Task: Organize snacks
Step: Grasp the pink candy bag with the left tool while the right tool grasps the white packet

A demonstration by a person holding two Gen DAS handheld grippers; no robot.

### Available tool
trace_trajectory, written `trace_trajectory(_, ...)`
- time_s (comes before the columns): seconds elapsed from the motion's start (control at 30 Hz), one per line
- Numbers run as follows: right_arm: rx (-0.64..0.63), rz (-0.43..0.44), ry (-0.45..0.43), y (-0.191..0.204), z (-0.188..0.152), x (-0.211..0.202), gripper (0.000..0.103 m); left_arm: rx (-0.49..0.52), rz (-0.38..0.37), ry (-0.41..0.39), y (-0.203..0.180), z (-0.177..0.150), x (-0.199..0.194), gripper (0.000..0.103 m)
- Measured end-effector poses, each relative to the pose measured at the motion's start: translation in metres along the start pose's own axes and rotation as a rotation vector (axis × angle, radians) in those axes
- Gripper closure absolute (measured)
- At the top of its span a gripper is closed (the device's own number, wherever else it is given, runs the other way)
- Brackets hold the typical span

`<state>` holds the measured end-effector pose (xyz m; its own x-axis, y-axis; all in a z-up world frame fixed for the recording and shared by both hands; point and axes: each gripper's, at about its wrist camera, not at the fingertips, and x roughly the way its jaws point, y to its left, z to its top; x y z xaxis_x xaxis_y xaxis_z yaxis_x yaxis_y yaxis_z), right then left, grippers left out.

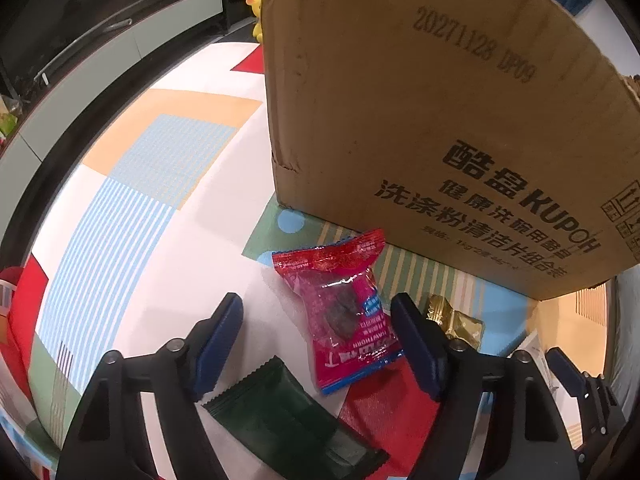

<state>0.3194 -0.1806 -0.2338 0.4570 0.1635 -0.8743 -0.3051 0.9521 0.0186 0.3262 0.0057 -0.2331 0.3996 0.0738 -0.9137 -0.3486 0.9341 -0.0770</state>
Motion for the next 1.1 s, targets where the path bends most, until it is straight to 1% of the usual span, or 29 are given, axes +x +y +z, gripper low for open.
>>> trace_trajectory(0.1, 0.000, 0.003, -0.009, 0.001, 0.000, 0.000, 0.031, -0.001, -0.006, 0.013, 0.000, 0.003, 0.005, 0.040)
trace_trajectory(0.13, 0.002, 0.003, -0.012, 0.001, -0.001, 0.001, 0.031, -0.002, -0.008, 0.018, 0.001, 0.003, 0.007, 0.044)
trace_trajectory(0.2, 0.006, -0.006, -0.018, 0.000, 0.001, -0.001, 0.037, 0.000, -0.005, 0.011, 0.003, 0.003, 0.007, 0.049)
trace_trajectory(0.27, 0.015, -0.010, -0.023, 0.002, -0.001, -0.003, 0.047, 0.006, -0.007, 0.008, 0.003, 0.003, 0.007, 0.059)
trace_trajectory(0.3, 0.019, -0.009, -0.025, 0.001, -0.001, -0.004, 0.049, 0.011, -0.006, 0.006, 0.002, 0.001, 0.006, 0.062)
trace_trajectory(0.33, 0.020, -0.008, -0.028, -0.001, 0.000, -0.003, 0.056, 0.017, -0.011, 0.004, 0.002, 0.001, 0.006, 0.067)
trace_trajectory(0.37, 0.017, -0.009, -0.030, -0.002, 0.001, -0.003, 0.063, 0.020, -0.015, 0.004, 0.002, 0.001, 0.006, 0.067)
trace_trajectory(0.47, 0.022, -0.005, -0.029, -0.004, 0.001, -0.003, 0.065, 0.024, -0.023, 0.003, 0.004, 0.000, 0.005, 0.068)
trace_trajectory(0.53, 0.027, -0.004, -0.028, -0.005, 0.001, -0.003, 0.065, 0.028, -0.025, -0.003, 0.006, 0.000, 0.004, 0.068)
trace_trajectory(0.57, 0.030, -0.005, -0.027, -0.006, 0.001, -0.003, 0.065, 0.029, -0.026, -0.006, 0.005, 0.001, 0.002, 0.072)
trace_trajectory(0.7, 0.043, -0.005, -0.028, -0.005, 0.002, -0.007, 0.066, 0.037, -0.028, -0.018, 0.004, 0.002, -0.004, 0.072)
trace_trajectory(0.97, 0.061, -0.011, -0.058, -0.002, 0.003, -0.027, 0.066, 0.048, -0.044, -0.054, 0.001, -0.001, -0.023, 0.073)
trace_trajectory(1.0, 0.065, -0.012, -0.062, -0.002, 0.003, -0.031, 0.066, 0.049, -0.045, -0.058, -0.001, -0.007, -0.028, 0.073)
trace_trajectory(1.1, 0.073, -0.014, -0.075, -0.001, 0.005, -0.039, 0.067, 0.051, -0.050, -0.070, 0.003, -0.010, -0.038, 0.073)
